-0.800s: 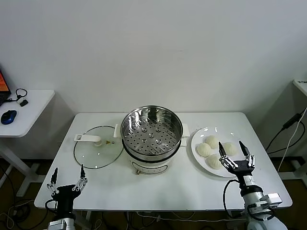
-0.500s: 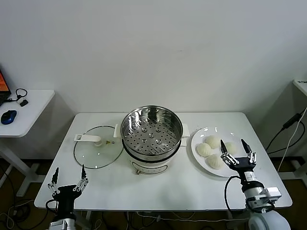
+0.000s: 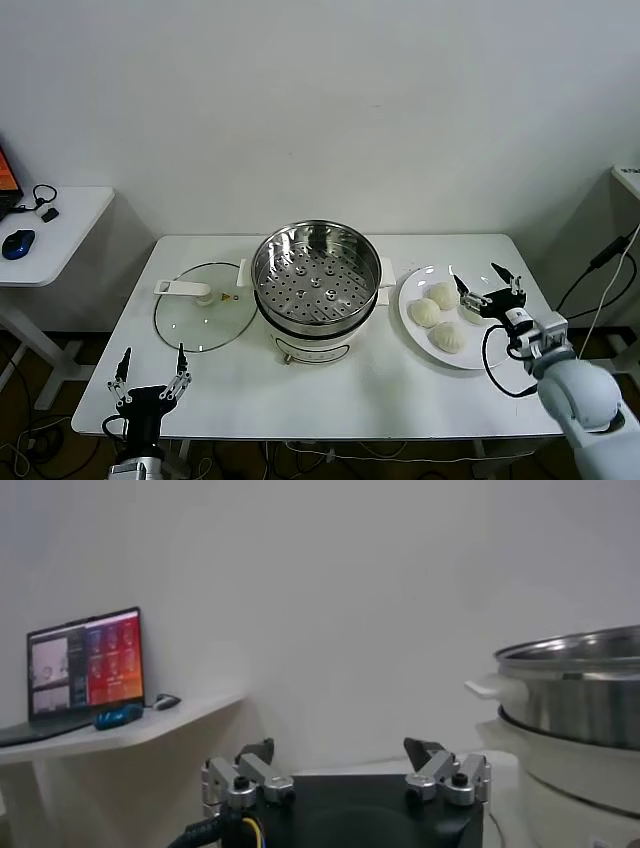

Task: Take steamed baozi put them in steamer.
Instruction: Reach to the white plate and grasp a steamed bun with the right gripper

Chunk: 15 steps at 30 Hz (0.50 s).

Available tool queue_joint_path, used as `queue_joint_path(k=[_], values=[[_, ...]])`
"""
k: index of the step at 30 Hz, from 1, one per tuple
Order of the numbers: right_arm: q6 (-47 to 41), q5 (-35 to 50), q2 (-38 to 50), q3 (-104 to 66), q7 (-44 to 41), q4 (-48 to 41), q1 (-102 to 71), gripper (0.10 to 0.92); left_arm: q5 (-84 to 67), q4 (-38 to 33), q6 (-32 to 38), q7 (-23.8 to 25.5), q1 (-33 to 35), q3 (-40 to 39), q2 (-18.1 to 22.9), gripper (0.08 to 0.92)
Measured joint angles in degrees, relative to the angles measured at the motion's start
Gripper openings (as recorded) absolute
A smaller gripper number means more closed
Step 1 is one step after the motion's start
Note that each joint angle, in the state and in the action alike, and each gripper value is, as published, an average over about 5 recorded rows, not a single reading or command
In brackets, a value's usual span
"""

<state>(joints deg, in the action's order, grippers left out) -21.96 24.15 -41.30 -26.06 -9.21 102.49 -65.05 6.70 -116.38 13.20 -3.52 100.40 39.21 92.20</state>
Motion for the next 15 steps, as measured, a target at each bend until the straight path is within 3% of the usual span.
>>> queue_joint_path(k=[8,15], values=[[-4.49,-1.15,9.42,20.40,-9.19,-7.42,21.14,0.823,1.37,-0.01,1.23,0.59,0.36,-1.38,0.00,0.823],[-1.56,-2.06,14.14,45.68,-20.48,-14.15,44.97,0.823,2.50,0.06,2.24,0.77,0.69,-2.74,0.00,0.823]])
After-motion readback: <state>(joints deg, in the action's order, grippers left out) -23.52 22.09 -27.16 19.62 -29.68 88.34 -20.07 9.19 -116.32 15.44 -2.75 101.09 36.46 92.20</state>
